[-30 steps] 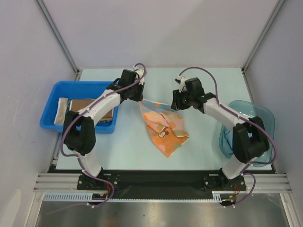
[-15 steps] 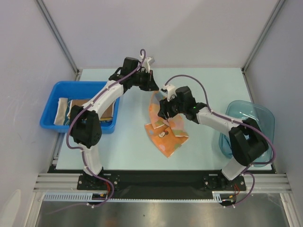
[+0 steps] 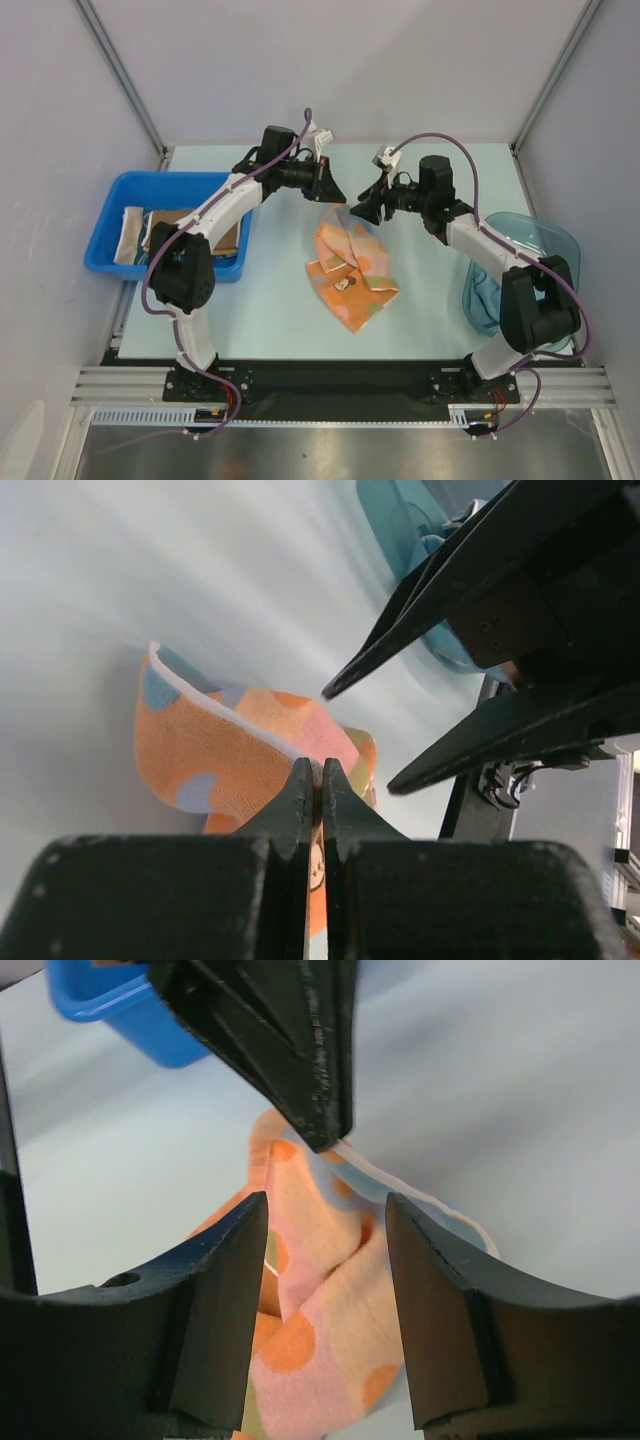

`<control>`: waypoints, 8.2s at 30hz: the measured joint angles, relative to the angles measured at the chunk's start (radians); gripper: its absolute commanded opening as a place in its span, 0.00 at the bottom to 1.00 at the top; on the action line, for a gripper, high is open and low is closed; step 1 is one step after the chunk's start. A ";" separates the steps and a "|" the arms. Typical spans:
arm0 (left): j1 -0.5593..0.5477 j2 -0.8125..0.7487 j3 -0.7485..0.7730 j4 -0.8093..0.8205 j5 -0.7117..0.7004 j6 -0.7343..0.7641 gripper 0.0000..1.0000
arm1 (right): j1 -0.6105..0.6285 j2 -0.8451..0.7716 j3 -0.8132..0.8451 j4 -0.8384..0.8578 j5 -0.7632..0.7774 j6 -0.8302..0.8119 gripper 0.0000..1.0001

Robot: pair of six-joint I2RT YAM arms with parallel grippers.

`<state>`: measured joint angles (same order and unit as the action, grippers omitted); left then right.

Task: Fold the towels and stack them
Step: Flatten out the crumpled towel, then fold the towel

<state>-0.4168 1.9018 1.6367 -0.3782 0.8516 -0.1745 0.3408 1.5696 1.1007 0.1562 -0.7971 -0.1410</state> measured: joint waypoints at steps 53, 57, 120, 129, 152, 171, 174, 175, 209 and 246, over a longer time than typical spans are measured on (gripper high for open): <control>0.002 0.051 0.170 -0.180 -0.203 0.080 0.57 | -0.039 0.179 0.094 -0.018 -0.148 -0.098 0.00; 0.068 -0.052 0.043 -0.115 -0.314 0.037 0.53 | -0.093 0.209 0.094 -0.016 -0.087 0.005 0.00; -0.071 -0.113 -0.263 -0.093 -0.492 0.084 0.00 | -0.133 0.100 0.147 -0.190 0.267 0.231 0.00; -0.213 -0.571 0.066 -0.386 -0.695 0.257 0.00 | 0.037 -0.615 0.158 -0.332 0.515 0.235 0.00; -0.107 -0.014 0.729 -0.638 -0.811 0.411 0.00 | -0.078 -0.163 0.248 -0.028 0.576 0.256 0.00; -0.060 0.293 0.566 -0.055 -0.985 0.528 0.00 | -0.203 0.289 0.366 0.166 0.399 0.287 0.00; -0.095 0.113 0.360 -0.058 -1.024 0.567 0.00 | -0.172 0.098 0.272 0.064 0.416 0.262 0.00; -0.118 0.033 0.284 -0.069 -1.042 0.580 0.00 | -0.155 -0.002 0.228 0.021 0.422 0.255 0.00; -0.249 -0.139 0.312 -0.183 -1.023 0.666 0.00 | -0.123 -0.215 0.118 0.107 0.496 0.333 0.00; -0.243 -0.082 -0.215 -0.040 -0.823 0.673 0.00 | -0.284 0.021 -0.369 0.498 0.252 0.399 0.00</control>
<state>-0.6594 1.8194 1.4220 -0.4179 0.0284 0.4980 0.0566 1.5906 0.7322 0.6544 -0.5449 0.2577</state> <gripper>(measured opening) 0.012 0.018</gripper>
